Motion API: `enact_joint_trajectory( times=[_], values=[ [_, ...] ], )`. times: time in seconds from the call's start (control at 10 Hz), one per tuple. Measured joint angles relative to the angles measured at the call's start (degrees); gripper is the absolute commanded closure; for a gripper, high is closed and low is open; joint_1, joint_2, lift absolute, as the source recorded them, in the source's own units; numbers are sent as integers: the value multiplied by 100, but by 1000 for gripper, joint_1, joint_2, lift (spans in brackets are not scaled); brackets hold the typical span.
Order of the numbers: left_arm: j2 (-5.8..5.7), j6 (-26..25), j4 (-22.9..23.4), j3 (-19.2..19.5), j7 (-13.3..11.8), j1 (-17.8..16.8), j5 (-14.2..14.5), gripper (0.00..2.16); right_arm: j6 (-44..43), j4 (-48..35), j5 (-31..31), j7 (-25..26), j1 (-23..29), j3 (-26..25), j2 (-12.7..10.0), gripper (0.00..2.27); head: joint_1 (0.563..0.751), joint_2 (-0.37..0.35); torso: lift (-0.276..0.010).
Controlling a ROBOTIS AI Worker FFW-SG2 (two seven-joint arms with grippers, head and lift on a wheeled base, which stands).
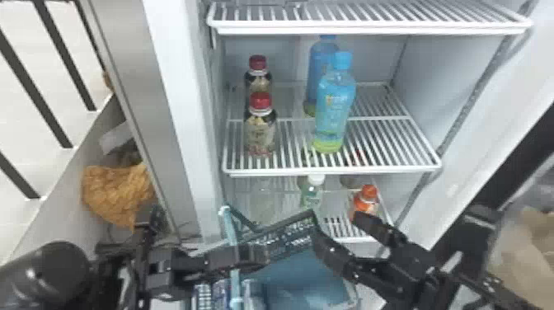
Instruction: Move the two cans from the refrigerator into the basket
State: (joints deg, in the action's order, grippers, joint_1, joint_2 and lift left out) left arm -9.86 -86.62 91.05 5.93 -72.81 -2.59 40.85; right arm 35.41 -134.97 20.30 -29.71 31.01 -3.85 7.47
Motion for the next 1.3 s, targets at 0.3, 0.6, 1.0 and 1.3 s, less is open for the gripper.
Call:
enact_joint_trajectory(
  times=[0.3,0.6,1.0,1.3],
  values=[
    [9,-9,0,227,0,180,-38,1191,-850,-103,-186,10,947,-523,0,134,695,-156,-25],
    [18,-27,0,369,1,332,-46,1190,-1972,-14,-379,75,1652,-727,-28,134,695,-196,-25],
    [20,-30,0,458,-1,481,-40,1191,-3214,-41,-603,90,2620,-1045,-117,134,695,-258,-25],
    [28,-29,0,482,-2,489,-41,1191,-3352,-157,-953,98,2831,-1322,-309,136,695,-301,-25]
  ],
)
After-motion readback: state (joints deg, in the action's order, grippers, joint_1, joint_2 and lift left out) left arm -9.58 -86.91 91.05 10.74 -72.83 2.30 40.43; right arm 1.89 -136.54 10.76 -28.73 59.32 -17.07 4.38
